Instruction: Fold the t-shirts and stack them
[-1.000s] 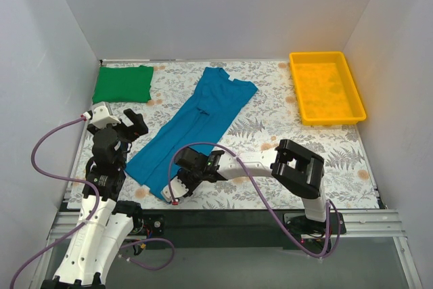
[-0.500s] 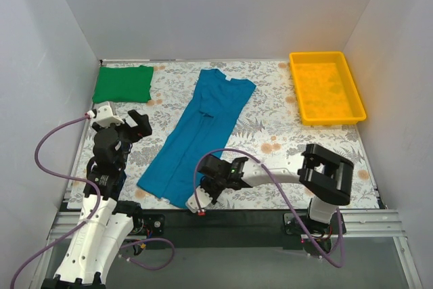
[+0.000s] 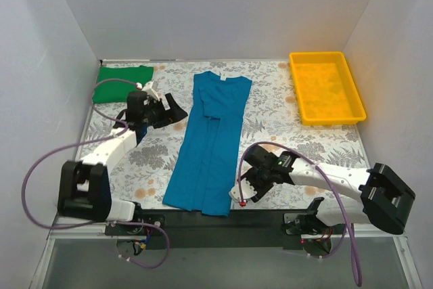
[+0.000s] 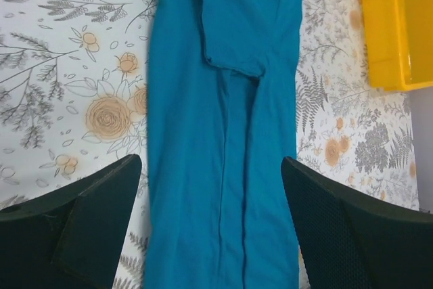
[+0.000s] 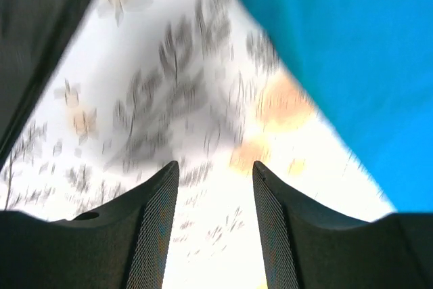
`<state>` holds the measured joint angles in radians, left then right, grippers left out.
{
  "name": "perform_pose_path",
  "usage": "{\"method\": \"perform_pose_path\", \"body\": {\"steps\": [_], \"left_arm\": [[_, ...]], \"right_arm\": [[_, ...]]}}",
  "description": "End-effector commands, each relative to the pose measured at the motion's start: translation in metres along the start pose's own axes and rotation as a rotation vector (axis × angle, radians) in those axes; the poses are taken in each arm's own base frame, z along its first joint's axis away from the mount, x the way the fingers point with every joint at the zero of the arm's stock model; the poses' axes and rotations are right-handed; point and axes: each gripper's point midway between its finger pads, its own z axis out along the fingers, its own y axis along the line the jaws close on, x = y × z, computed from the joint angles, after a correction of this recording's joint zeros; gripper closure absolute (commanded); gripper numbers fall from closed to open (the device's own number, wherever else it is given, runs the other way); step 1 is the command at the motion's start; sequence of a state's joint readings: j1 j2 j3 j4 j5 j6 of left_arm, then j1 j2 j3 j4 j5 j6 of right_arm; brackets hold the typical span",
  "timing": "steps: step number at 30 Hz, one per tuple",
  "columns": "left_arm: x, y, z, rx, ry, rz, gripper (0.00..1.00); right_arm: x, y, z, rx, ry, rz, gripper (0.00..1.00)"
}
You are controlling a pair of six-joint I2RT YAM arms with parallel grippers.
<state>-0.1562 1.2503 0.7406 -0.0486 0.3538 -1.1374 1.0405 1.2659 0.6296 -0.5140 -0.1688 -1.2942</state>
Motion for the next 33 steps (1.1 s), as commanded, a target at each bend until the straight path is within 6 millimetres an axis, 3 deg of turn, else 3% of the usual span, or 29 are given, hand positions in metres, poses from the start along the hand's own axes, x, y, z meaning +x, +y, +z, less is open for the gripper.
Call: {"method": "perform_pose_path", "body": {"steps": [1, 3, 4, 5, 7, 8, 10, 11, 12, 13, 14, 15, 17, 25, 26, 29, 33], "left_arm": [[-0.005, -0.018, 0.043, 0.088, 0.096, -0.061, 0.18], [-0.008, -0.006, 0.067, 0.023, 0.107, -0.062, 0.18], [0.006, 0.010, 0.087, -0.029, 0.156, -0.065, 0.19], [-0.013, 0.007, 0.101, -0.040, 0.128, -0.053, 0.20], [-0.001, 0.032, 0.129, -0.118, 0.188, -0.061, 0.24], [-0.018, 0.027, 0.141, -0.110, 0.172, -0.050, 0.28], [-0.002, 0.041, 0.161, -0.132, 0.250, -0.064, 0.32], [-0.001, 0.044, 0.167, -0.135, 0.267, -0.056, 0.34], [-0.013, 0.040, 0.173, -0.132, 0.264, -0.049, 0.37], [-0.004, 0.048, 0.182, -0.151, 0.292, -0.055, 0.39], [-0.014, 0.045, 0.185, -0.152, 0.286, -0.042, 0.43], [-0.004, 0.052, 0.187, -0.167, 0.317, -0.048, 0.43], [-0.006, 0.053, 0.197, -0.163, 0.327, -0.046, 0.48], [0.011, 0.042, 0.209, -0.062, 0.418, -0.083, 0.71], [0.009, 0.041, 0.211, -0.060, 0.416, -0.081, 0.78], [0.002, 0.050, 0.215, -0.115, 0.393, -0.071, 0.99], [-0.019, 0.075, 0.216, -0.273, 0.321, -0.065, 1.00]], "right_arm": [[0.017, 0.013, -0.027, -0.030, 0.021, 0.115, 0.45], [0.026, -0.011, -0.045, 0.075, -0.007, 0.203, 0.45], [0.030, -0.022, -0.051, 0.125, -0.019, 0.253, 0.44], [0.039, -0.040, -0.059, 0.216, -0.051, 0.372, 0.44], [0.047, -0.078, -0.079, 0.373, -0.132, 0.563, 0.43], [0.062, -0.089, -0.090, 0.433, -0.166, 0.672, 0.43], [0.075, -0.115, -0.109, 0.527, -0.244, 0.857, 0.43], [0.089, -0.120, -0.120, 0.553, -0.294, 0.932, 0.44], [0.094, -0.124, -0.125, 0.558, -0.328, 0.975, 0.44], [0.098, -0.132, -0.133, 0.569, -0.367, 1.023, 0.44], [0.107, -0.134, -0.137, 0.574, -0.402, 1.063, 0.45], [0.108, -0.137, -0.144, 0.586, -0.423, 1.071, 0.45], [0.112, -0.140, -0.146, 0.581, -0.459, 1.102, 0.45], [0.124, -0.136, -0.137, 0.592, -0.479, 1.153, 0.46], [0.125, -0.137, -0.137, 0.593, -0.480, 1.153, 0.45], [0.125, -0.139, -0.132, 0.564, -0.505, 1.189, 0.46], [0.130, -0.146, -0.120, 0.508, -0.536, 1.261, 0.46]]}}
